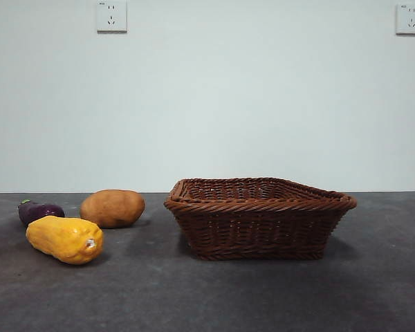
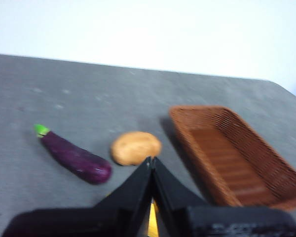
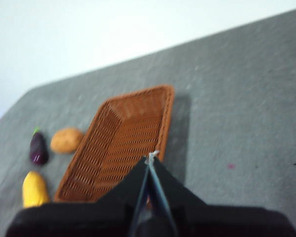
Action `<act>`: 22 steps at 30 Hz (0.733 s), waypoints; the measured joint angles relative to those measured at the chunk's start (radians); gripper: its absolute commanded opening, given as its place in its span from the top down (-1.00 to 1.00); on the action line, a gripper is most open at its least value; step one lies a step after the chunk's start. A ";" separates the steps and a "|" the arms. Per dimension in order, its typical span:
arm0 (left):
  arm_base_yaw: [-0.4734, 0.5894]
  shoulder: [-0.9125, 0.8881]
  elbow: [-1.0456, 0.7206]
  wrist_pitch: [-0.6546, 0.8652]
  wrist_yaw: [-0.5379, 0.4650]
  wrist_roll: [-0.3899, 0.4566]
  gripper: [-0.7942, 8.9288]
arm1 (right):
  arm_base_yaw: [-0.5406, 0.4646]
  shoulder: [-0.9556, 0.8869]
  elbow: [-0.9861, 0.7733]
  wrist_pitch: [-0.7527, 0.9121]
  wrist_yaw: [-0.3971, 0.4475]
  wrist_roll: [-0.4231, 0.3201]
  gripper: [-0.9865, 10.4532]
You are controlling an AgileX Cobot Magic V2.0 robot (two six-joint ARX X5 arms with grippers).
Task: Help me put the vegetables on the table into the basket
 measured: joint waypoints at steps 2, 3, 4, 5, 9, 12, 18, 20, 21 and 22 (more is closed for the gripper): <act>0.000 0.047 0.051 -0.053 0.043 0.015 0.85 | 0.000 0.055 0.066 -0.062 -0.019 -0.043 0.85; 0.000 0.078 0.085 -0.089 0.067 0.028 0.85 | 0.000 0.091 0.111 -0.109 -0.024 -0.076 0.85; 0.000 0.100 0.111 -0.115 0.082 0.039 0.85 | 0.000 0.117 0.145 -0.145 -0.027 -0.102 0.85; 0.000 0.122 0.136 -0.138 0.095 0.049 0.85 | 0.000 0.142 0.179 -0.180 -0.028 -0.129 0.85; 0.000 0.206 0.247 -0.224 0.135 0.098 0.85 | 0.000 0.248 0.321 -0.324 -0.030 -0.240 0.85; 0.000 0.254 0.325 -0.293 0.149 0.135 0.85 | 0.000 0.314 0.403 -0.414 -0.038 -0.303 0.85; 0.000 0.299 0.381 -0.378 0.150 0.186 0.85 | 0.001 0.387 0.450 -0.467 -0.060 -0.356 0.85; 0.000 0.303 0.381 -0.386 0.150 0.190 0.83 | 0.001 0.389 0.450 -0.469 -0.068 -0.359 0.82; 0.000 0.303 0.381 -0.386 0.150 0.190 0.83 | 0.001 0.389 0.450 -0.470 -0.077 -0.360 0.82; 0.000 0.303 0.381 -0.386 0.151 0.191 0.76 | 0.001 0.389 0.450 -0.470 -0.084 -0.360 0.79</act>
